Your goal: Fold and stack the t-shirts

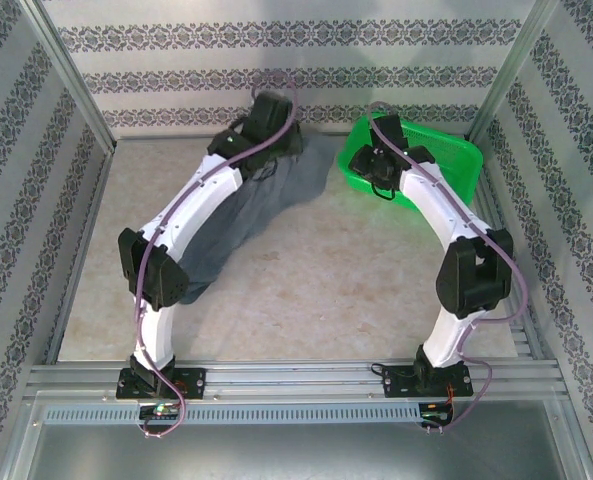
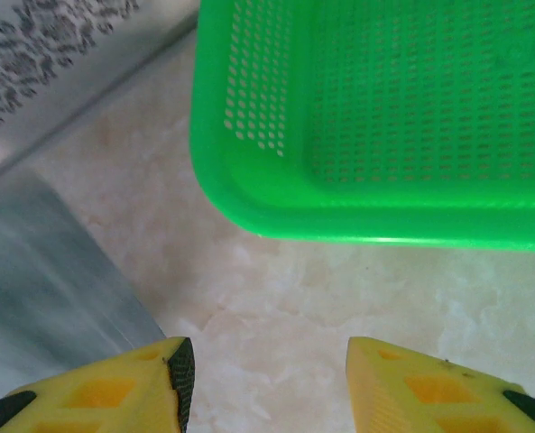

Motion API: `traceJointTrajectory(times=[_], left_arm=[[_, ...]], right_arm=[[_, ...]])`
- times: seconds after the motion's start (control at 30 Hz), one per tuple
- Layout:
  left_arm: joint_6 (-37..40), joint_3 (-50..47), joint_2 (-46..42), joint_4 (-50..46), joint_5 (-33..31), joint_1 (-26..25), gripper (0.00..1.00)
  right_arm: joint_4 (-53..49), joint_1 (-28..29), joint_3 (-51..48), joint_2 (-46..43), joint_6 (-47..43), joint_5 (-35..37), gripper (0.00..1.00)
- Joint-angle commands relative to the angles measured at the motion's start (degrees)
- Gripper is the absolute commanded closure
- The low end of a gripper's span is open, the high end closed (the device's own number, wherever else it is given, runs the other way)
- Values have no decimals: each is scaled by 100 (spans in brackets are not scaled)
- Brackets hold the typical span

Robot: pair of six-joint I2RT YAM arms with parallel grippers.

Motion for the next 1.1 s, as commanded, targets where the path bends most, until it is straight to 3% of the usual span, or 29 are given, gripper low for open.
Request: traceJointTrajectory(times=[0.0, 0.1, 0.2, 0.27, 0.37, 0.53, 0.63, 0.73, 0.8, 0.87, 1.07], left_arm=[[-453, 1605, 347, 283, 511, 228, 100], [-868, 2552, 447, 275, 435, 440, 100], [-1078, 2184, -117, 383, 325, 708, 100], [-918, 1414, -741, 652, 158, 808, 100], [-748, -862, -2080, 1532, -452, 897, 100], [-1950, -4963, -3983, 2034, -992, 1528, 100], [-2491, -6942, -4617, 2509, -558, 2142, 98], [-3079, -8358, -4727, 3130, 358, 2910, 77], [-3377, -8775, -4760, 2901, 520, 3205, 66], [-3525, -8787, -4930, 2207, 253, 3268, 55], [-3243, -7760, -4749, 732, 78, 3171, 50]], right_arm=[[132, -88, -42, -244, 101, 165, 51], [177, -96, -101, -400, 40, 189, 51], [282, -77, -234, -569, 0, 212, 51], [331, -47, -335, -634, -35, 194, 50], [319, 43, -464, -620, -57, 154, 50], [331, 360, -816, -554, 30, 57, 50], [349, 563, -1017, -438, 100, -13, 50], [393, 677, -1189, -241, 282, -216, 50], [332, 709, -1219, -68, 408, -365, 49], [308, 728, -1186, 79, 445, -494, 49], [69, 774, -650, 750, 399, -618, 48]])
